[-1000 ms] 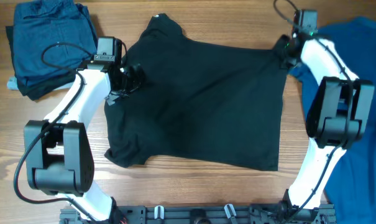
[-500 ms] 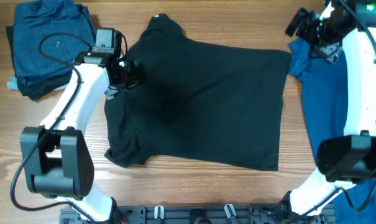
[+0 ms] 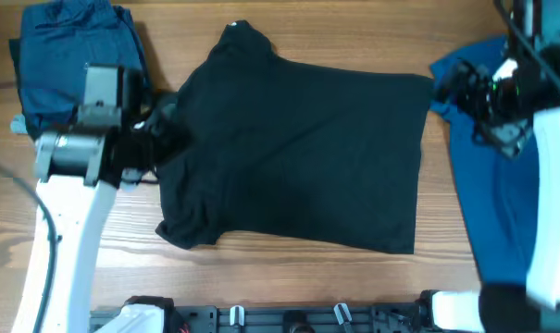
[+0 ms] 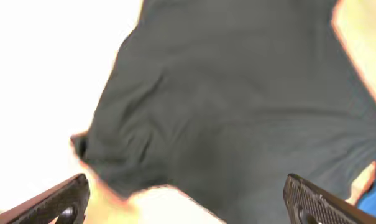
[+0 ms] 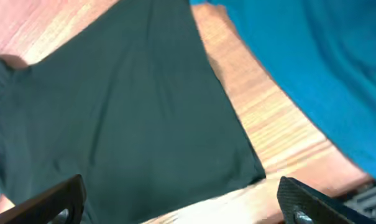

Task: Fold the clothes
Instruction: 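Move both grippers to the black shirt's bottom hem corners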

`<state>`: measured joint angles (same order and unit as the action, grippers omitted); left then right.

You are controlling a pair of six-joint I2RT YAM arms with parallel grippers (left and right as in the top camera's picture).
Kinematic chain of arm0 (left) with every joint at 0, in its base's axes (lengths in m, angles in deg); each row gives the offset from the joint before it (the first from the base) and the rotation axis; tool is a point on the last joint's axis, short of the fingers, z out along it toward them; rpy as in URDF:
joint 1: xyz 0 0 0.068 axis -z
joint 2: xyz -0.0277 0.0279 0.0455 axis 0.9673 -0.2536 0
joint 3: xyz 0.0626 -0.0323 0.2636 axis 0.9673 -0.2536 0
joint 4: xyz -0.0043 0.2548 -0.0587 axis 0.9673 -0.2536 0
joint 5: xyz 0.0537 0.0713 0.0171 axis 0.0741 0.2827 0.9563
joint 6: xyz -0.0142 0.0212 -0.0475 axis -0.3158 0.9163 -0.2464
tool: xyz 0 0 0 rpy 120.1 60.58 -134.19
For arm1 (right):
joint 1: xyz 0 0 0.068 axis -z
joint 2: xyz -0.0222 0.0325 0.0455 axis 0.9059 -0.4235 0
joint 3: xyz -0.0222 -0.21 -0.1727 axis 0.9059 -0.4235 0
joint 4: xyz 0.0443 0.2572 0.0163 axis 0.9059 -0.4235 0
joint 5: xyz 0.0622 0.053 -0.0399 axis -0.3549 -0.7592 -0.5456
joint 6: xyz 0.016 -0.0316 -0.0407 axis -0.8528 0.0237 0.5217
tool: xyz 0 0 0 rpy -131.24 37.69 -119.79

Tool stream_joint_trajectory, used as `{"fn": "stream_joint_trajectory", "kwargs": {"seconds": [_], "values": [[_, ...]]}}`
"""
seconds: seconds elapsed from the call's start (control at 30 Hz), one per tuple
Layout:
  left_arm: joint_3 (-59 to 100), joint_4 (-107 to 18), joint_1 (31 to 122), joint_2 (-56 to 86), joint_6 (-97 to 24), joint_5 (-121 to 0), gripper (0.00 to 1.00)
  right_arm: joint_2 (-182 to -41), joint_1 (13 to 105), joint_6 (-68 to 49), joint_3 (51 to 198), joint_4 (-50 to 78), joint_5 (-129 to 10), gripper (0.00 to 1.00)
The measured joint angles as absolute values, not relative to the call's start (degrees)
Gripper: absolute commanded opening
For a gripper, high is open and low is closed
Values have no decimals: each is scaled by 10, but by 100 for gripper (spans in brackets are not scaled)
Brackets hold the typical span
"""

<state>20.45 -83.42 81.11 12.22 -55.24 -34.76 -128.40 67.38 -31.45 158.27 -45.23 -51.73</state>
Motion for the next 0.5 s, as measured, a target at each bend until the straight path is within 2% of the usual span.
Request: {"fn": "stream_joint_trajectory", "kwargs": {"seconds": [0.27, 0.5], "values": [[204, -999, 811, 153, -625, -337, 100, -1110, 673, -363, 1343, -437, -504, 100], [101, -1032, 811, 181, -717, -341, 100, -1087, 673, -396, 1206, -427, -545, 100]]}}
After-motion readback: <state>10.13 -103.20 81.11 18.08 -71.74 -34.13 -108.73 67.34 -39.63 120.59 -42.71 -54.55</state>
